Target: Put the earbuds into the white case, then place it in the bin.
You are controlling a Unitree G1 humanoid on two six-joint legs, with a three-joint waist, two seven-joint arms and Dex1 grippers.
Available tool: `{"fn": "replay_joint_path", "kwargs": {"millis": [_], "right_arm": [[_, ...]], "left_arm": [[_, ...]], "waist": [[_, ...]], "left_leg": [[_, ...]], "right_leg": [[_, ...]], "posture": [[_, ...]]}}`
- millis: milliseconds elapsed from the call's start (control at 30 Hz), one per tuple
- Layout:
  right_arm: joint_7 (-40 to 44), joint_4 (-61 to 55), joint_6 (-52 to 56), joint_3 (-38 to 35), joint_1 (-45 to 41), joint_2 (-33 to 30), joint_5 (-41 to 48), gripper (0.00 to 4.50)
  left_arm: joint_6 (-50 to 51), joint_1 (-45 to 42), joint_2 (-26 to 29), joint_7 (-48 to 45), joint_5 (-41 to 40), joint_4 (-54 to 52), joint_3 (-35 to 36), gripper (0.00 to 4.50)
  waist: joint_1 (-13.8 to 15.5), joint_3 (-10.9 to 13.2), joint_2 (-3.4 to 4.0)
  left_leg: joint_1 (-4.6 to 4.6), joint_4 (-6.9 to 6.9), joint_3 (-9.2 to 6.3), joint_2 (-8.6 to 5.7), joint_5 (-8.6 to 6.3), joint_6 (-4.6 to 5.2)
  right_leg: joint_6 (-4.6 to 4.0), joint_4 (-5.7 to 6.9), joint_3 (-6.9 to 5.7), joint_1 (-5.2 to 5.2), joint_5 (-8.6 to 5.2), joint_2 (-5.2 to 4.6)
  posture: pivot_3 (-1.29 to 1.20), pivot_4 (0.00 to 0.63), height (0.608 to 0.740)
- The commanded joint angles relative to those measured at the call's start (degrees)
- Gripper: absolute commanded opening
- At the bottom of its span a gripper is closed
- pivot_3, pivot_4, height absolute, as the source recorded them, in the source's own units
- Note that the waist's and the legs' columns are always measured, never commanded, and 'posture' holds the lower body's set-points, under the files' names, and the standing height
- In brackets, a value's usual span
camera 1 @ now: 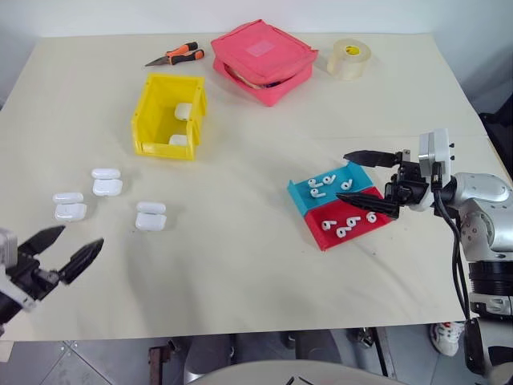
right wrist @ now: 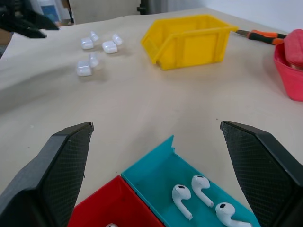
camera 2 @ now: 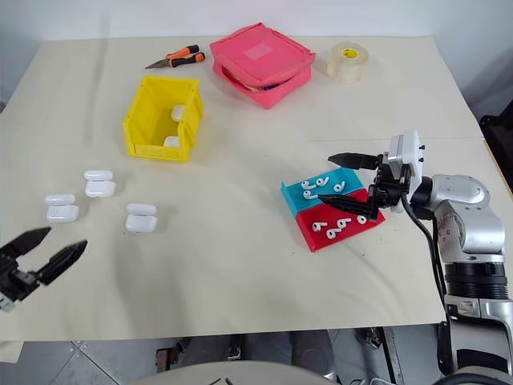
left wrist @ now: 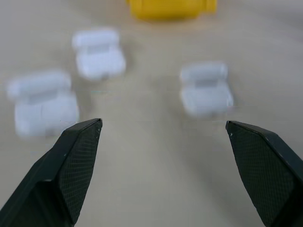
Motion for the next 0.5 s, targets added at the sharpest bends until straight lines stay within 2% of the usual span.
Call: {"fn": "replay_joint_path", "kwargs": {"millis": [33,300,500], "right_arm": [[1.5,0.7,-1.0,0.0,-1.5,0.1,-0.1,4.5],[6.6,3.8,-1.5,0.7,-3.0,-0.7,-0.1,4.5],[8.1,6.6,-2.5,1.1,-4.8,-0.4,-1.2,4.5]], "left_arm": [[-1.1,7.1,-3.7,-1.9,-2.3,-4.0,5.6,4.46],[-2.9,17.3,-9.9,-3.9,-3.8,-6.1,9.2,4.46],[-4.1,19.2,-10.8,-3.6,-4.1,-6.0,9.6,4.46]], "waist": [[0.0,0.0,-0.01],[0.1,0.0,0.01],[0.0,0.0,0.02]], "left_leg": [[0.0,0.0,0.0,0.0,-0.01,0.0],[0.02,0.05,-0.24,0.0,-0.12,0.11],[0.05,0.08,-0.25,-0.02,-0.23,0.2]], "right_leg": [[0.0,-0.01,0.0,0.0,0.0,0.0],[-0.09,-0.2,0.01,-0.01,-0.04,-0.09],[-0.11,-0.22,0.01,-0.01,-0.05,-0.13]], "posture": [[0.0,0.15,0.74],[0.0,0.15,0.74],[0.0,0.15,0.74]]}}
